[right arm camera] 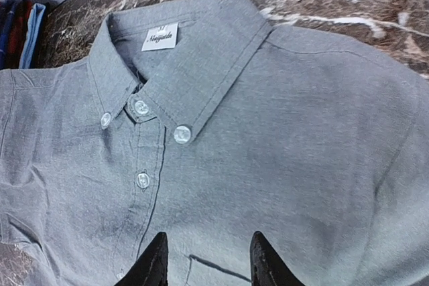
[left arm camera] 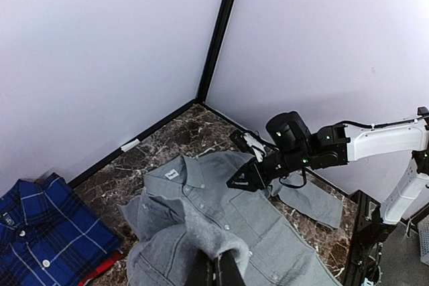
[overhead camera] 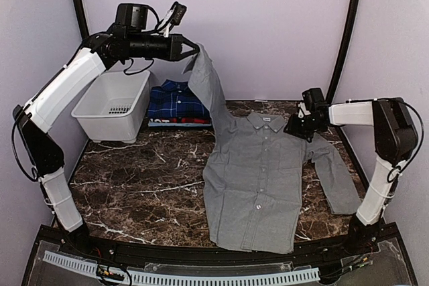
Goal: Fold and stack the long sleeve shirts
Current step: Flatten out the square-folded shirt at the center of the board.
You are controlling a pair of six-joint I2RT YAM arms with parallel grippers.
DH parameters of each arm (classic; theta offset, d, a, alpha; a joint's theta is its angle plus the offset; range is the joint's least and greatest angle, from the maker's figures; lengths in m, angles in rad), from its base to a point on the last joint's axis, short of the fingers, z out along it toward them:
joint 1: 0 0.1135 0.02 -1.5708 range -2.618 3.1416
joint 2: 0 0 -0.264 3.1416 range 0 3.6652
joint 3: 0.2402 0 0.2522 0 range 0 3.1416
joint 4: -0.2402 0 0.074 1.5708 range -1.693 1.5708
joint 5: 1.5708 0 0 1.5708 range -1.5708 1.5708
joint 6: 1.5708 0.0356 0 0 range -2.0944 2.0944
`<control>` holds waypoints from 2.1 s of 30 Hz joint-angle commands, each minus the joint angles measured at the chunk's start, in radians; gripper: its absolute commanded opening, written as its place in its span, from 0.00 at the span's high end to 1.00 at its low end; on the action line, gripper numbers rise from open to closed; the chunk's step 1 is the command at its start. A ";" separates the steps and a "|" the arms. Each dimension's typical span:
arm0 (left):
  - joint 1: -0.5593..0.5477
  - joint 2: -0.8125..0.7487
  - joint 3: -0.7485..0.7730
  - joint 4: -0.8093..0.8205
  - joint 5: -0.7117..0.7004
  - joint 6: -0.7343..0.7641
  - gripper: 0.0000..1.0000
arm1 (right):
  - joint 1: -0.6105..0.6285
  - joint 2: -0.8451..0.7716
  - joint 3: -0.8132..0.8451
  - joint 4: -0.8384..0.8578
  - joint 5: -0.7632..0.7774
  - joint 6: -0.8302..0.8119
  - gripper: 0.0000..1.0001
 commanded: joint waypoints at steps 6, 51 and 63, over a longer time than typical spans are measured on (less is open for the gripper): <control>0.110 0.160 0.107 0.095 -0.196 0.012 1.00 | 0.045 0.223 0.213 0.037 -0.083 0.011 0.61; 0.237 0.407 0.140 -0.034 -0.352 -0.231 0.55 | 0.188 0.106 0.304 -0.120 -0.015 -0.065 0.52; 0.228 0.335 0.059 -0.024 -0.279 -0.225 0.46 | 0.643 -0.051 0.152 -0.182 0.122 -0.031 0.47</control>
